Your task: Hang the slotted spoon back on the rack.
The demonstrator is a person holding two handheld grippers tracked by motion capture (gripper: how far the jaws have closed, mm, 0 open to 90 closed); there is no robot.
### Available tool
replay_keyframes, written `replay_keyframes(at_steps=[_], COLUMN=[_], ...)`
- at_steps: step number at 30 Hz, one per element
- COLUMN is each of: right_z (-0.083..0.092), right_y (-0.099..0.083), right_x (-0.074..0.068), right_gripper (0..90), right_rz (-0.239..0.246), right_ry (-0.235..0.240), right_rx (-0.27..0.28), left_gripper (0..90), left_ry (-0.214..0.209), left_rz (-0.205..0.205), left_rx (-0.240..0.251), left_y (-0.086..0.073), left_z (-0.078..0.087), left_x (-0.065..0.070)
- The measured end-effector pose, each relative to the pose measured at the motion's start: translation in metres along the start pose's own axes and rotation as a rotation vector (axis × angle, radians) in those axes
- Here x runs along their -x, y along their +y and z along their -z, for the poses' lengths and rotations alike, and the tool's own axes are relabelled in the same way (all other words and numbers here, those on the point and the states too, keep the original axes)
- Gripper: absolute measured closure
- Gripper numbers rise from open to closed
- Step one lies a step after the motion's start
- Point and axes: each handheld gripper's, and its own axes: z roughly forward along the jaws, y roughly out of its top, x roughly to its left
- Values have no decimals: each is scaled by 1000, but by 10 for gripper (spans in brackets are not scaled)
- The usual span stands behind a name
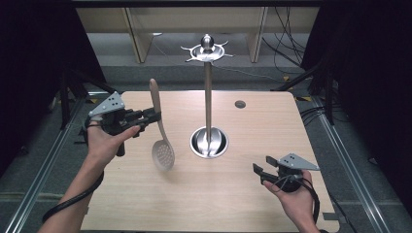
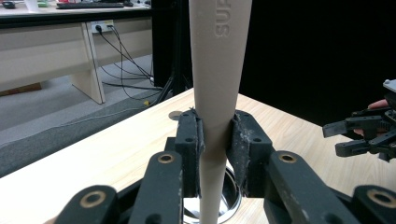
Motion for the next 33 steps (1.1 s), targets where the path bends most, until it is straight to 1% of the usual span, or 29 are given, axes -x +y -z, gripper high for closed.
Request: replay_keyframes(at_steps=[5, 7, 9, 10, 18, 19, 24, 25, 27, 28, 30, 31, 33], right_z=[0, 0, 0, 0, 0, 0, 0, 0, 0, 1, 1, 2, 1], right_y=[0, 0, 0, 0, 0, 0, 0, 0, 0, 0, 0, 0, 0], right_x=[0, 0, 0, 0, 0, 0, 0, 0, 0, 0, 0, 1, 1], right_gripper=[415, 415, 415, 415, 415, 415, 415, 415, 415, 415, 415, 415, 415], right_rz=[4, -6, -6, -6, -1, -6, -5, -5, -5, -3, -2, 18, 14], right_ry=[0, 7, 6, 6, 0, 5, 4, 4, 4, -6, -7, -19, -15], right_rx=[-4, -3, -3, -3, 1, -1, 1, 1, 2, -5, -6, 0, 4], left_gripper=[731, 731, 731, 731, 732, 731, 731, 731, 731, 731, 731, 731, 731], left_ry=[-10, -9, -10, -15, -25, -29, -43, -54, -49, -49, -50, -52, -54], left_rz=[0, 7, 6, -1, 2, 1, -3, 2, 0, 0, -3, -2, -1], left_rx=[-3, -1, -2, -4, -8, -9, -15, -7, -18, -18, -18, -20, -22], left_y=[3, 3, 4, 5, 8, 9, 10, 10, 12, 12, 12, 13, 13], left_z=[-2, -3, -4, -5, -8, -8, -10, -12, -12, -12, -12, -12, -12], left_x=[-3, -3, -4, -4, -4, -4, -4, -5, -5, -5, -6, -6, -6])
